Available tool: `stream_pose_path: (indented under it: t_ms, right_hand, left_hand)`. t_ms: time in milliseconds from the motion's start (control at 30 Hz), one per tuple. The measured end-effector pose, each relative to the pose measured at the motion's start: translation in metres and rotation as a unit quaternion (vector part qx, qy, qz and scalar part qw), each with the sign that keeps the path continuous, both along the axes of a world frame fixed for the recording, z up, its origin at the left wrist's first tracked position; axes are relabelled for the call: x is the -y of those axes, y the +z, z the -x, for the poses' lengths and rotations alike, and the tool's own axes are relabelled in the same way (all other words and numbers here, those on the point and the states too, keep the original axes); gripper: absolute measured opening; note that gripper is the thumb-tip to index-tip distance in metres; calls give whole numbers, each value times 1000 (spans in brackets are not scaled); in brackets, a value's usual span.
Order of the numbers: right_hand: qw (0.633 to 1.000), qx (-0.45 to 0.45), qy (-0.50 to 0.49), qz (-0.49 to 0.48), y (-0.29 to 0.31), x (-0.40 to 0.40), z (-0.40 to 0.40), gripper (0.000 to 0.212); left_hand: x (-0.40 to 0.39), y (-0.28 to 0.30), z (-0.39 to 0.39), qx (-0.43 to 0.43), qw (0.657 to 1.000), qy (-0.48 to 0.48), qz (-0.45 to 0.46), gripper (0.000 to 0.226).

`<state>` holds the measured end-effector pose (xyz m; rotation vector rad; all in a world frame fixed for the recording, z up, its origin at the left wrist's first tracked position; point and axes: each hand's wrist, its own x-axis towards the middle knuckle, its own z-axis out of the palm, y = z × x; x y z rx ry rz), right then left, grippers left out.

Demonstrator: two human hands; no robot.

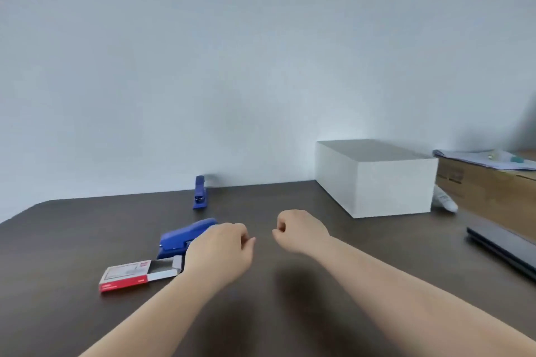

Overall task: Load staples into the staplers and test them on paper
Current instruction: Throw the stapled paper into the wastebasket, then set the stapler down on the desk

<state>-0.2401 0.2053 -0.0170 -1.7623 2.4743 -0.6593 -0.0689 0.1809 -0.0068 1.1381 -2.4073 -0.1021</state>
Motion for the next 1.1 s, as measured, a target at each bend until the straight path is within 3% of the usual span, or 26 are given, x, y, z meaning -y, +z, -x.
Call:
stream_pose_path:
  t_ms: [200,267,400,633,733,900,1100]
  right_hand:
    - [999,13,39,-9,-23,77,-19,12]
    - [998,6,53,-13,-28,93,-21,14]
    - [998,6,67,-1,-36,118,-16,15]
    - [997,-14,75,18,-41,147,-7,13]
    - [997,-33,67,23,-41,159,1,15]
    - [998,-47,31,31,-44,182,23,19]
    - [996,-66,46,39,-46,210,34,13]
  left_hand:
    - [74,-9,-38,23,995,92,20,34]
    - [96,-13,-49,53,992,113,-7,41]
    - [125,-24,-58,80,990,88,-79,30]
    - [133,-26,-26,160,979,79,98,38]
    - [142,-30,5,159,980,71,95,55]
    - [174,-38,58,99,985,113,82,45]
    - [236,-41,98,160,971,144,103,54]
